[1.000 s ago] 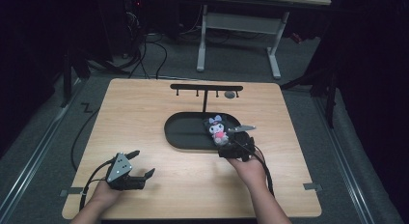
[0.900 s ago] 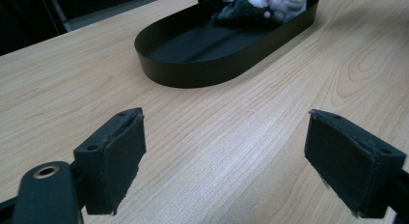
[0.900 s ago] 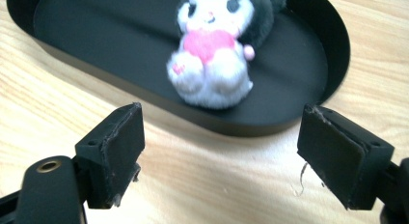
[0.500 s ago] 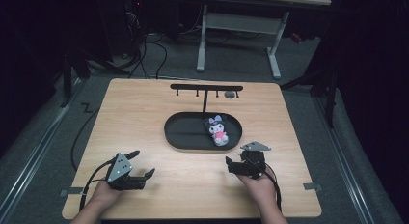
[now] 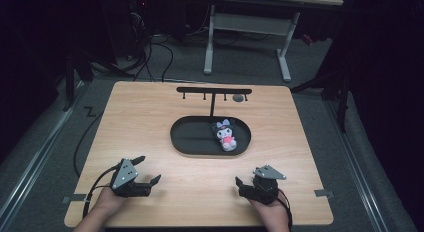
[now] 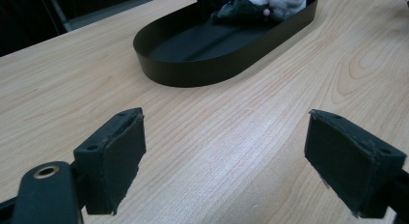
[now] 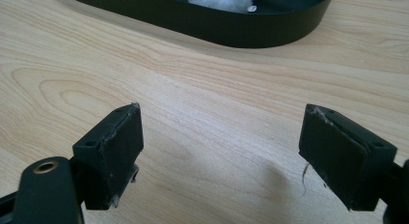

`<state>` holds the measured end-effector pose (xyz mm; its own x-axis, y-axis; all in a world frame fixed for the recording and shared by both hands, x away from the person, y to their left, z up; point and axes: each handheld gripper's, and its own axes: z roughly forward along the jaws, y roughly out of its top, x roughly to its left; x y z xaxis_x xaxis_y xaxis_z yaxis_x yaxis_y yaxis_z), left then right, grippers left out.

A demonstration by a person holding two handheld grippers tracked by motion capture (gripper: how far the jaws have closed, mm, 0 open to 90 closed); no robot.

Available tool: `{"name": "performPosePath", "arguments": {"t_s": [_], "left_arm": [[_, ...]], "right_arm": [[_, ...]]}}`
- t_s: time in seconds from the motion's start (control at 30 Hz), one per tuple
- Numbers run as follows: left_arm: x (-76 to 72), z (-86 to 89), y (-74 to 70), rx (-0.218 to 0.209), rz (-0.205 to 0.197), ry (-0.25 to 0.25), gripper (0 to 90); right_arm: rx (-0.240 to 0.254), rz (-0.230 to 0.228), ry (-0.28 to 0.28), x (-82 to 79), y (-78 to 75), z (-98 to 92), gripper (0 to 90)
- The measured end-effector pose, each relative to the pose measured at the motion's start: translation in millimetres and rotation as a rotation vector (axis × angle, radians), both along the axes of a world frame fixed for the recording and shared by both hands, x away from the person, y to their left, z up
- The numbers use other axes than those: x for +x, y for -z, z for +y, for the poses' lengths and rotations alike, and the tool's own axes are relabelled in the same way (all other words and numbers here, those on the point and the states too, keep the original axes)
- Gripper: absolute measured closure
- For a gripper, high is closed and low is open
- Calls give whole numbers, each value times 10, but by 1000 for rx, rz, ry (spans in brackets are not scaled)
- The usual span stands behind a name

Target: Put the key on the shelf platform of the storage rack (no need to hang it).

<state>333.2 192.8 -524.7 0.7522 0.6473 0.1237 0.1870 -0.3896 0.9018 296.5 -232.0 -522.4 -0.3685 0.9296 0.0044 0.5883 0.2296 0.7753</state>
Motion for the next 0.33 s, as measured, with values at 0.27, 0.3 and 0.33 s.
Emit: {"name": "performPosePath", "arguments": {"t_s": [0.27, 0.3, 0.33], "left_arm": [[0, 3, 0, -3, 0, 1, 154], [-1, 3, 0, -4, 0, 1, 154], [-2, 3, -1, -4, -1, 1, 154]], "right_arm": [[2, 13, 12, 26, 26, 4, 158], [2, 14, 12, 26, 26, 2, 157], [3, 16, 17, 26, 26, 1, 158]]}}
